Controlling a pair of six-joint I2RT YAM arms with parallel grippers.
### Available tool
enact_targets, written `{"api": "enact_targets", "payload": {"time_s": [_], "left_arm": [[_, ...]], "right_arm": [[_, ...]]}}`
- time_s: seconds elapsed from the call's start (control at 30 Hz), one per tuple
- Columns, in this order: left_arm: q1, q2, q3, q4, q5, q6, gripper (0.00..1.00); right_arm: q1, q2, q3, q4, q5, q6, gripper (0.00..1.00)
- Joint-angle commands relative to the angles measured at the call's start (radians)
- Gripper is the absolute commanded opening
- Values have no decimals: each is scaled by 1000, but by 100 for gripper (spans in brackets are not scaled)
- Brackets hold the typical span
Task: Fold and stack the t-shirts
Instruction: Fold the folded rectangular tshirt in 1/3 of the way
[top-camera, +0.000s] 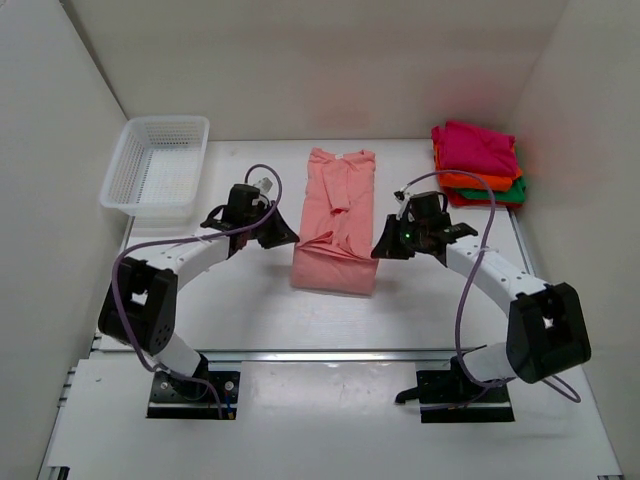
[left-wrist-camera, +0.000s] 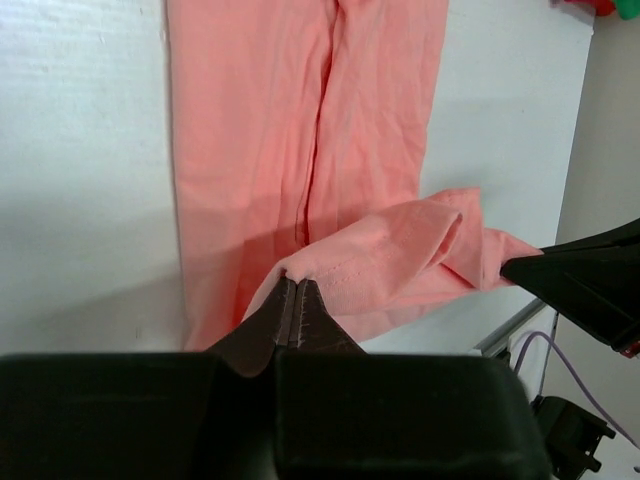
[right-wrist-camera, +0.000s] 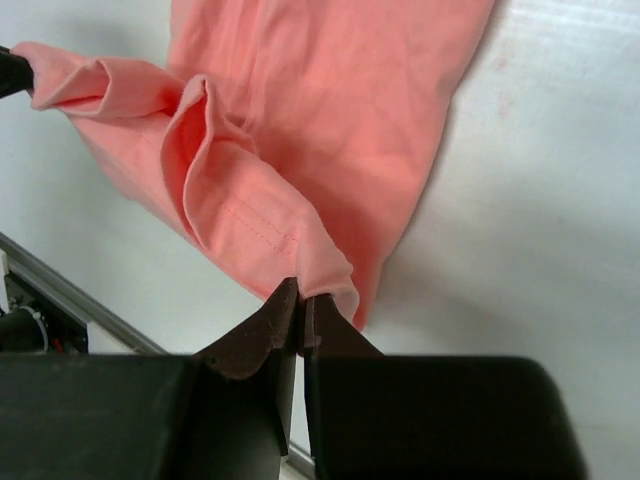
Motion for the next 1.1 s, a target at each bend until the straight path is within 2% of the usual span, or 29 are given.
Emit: {"api": "enact_targets", "payload": {"time_s": [0.0, 0.27, 0.43, 1.07], "left_arm": [[25, 46, 93, 46, 43, 41, 0], [55, 197, 252, 46, 47, 61, 0], [71, 287, 327, 53, 69, 57, 0], [98, 491, 465, 136, 73, 12, 0]], "right_arm": [[-30, 52, 80, 49, -23, -82, 0], [-82, 201, 247, 46, -34, -140, 0], [-95, 295, 294, 52, -31, -162, 0], [-133, 533, 485, 92, -46, -194, 1]]}}
